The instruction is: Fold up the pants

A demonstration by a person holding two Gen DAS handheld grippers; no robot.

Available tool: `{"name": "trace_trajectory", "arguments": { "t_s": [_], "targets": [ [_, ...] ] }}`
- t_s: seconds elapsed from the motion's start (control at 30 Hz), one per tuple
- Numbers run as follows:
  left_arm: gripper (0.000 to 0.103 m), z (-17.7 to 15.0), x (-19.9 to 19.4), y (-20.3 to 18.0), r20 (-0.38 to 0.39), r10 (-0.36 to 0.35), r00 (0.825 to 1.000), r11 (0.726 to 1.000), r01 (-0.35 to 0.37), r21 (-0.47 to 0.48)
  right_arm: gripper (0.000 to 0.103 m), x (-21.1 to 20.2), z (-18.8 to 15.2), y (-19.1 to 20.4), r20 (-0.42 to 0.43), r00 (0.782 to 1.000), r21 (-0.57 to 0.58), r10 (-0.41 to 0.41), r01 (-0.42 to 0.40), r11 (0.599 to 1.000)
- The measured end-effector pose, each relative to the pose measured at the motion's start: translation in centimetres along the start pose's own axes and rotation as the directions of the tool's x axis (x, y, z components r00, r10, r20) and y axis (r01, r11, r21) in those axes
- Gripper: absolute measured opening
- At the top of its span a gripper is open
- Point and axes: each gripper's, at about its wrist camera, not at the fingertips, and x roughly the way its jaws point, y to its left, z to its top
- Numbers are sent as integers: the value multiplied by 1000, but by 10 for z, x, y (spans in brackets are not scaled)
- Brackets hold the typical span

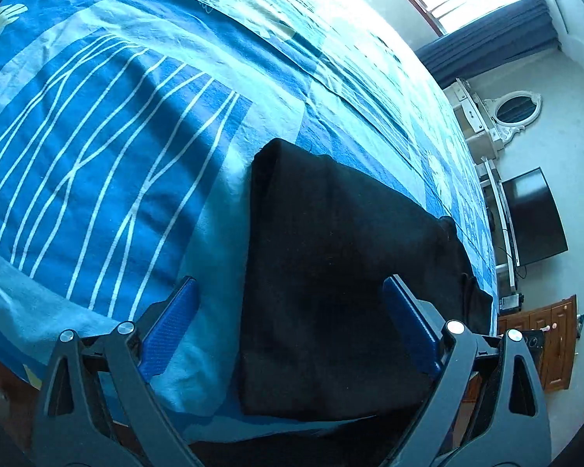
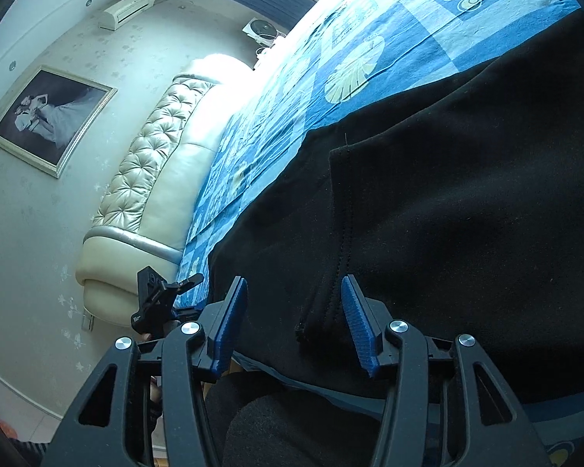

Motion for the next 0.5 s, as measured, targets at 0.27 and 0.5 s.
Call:
{"name": "trace_trajectory", "arguments": {
  "t_s": [0.27, 0.5],
  "targets": [
    [45, -3, 20, -27, -50, -14, 999, 999, 16, 44, 58, -1, 0, 7, 3, 1000, -29, -3, 3, 1000],
    [19, -2, 7, -45, -45, -30, 999, 1000, 31, 4, 69, -21, 4, -1, 82, 997, -4, -16, 16, 1000]
  ]
}}
